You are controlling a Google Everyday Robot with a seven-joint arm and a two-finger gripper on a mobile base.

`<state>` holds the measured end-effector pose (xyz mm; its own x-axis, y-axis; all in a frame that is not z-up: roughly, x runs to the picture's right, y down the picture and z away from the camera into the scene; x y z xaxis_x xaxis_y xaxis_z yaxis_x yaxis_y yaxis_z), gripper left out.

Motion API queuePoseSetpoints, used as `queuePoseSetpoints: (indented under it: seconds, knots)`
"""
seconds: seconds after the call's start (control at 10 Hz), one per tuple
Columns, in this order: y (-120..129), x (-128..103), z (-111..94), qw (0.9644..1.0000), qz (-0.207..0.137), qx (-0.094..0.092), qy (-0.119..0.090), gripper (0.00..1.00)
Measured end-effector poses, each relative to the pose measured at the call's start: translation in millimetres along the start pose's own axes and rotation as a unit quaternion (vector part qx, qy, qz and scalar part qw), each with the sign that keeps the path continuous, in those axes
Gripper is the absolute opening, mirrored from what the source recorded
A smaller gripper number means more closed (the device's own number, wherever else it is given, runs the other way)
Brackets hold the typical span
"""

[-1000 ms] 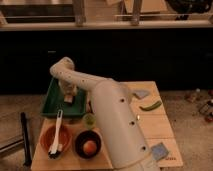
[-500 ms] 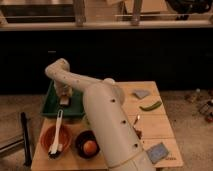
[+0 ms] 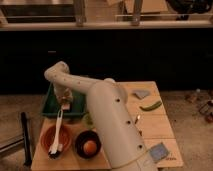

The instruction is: Wipe tray with eraser

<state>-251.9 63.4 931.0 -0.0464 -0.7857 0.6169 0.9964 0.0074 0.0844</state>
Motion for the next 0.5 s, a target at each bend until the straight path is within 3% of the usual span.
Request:
queuePoseSetpoints:
  seconds: [0.2, 0.5]
  knots:
    - [16, 3, -3, 0.9999, 0.01, -0.009, 0.002, 0.01]
    - [21, 23, -6, 0.9993, 0.033, -0.007, 0.014, 0.01]
